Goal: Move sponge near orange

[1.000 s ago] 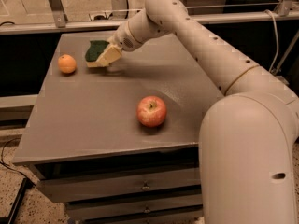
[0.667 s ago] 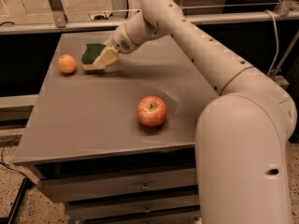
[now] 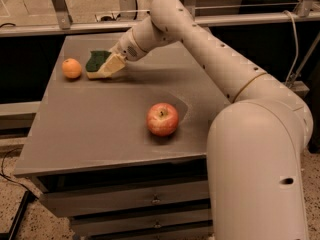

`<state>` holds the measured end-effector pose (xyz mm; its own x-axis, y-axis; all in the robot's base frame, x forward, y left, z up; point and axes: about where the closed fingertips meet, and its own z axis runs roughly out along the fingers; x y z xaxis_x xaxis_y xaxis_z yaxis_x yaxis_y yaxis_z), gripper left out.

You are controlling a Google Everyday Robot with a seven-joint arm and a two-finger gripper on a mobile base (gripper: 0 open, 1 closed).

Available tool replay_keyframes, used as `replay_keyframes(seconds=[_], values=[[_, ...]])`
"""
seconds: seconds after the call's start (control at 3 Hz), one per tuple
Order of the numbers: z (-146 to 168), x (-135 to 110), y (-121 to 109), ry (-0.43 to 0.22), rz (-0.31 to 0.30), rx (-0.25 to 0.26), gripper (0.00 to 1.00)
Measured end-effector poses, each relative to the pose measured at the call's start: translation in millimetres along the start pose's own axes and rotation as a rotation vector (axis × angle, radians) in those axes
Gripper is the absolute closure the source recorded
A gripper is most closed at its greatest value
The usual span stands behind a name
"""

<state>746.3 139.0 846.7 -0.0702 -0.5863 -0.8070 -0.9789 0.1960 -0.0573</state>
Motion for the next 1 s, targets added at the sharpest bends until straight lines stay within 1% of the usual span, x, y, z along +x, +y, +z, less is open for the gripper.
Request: replay_keyframes(seconds=[0.33,0.67,1.0], values=[[1.8,2.7,-0.4,0.000,0.005,-0.008,0.13],[2.1,3.1,-0.2,-0.001,0.005,-0.012,0.00],[1.0,2.8,-0.7,-0.002,0.003,-0.011,0.00]])
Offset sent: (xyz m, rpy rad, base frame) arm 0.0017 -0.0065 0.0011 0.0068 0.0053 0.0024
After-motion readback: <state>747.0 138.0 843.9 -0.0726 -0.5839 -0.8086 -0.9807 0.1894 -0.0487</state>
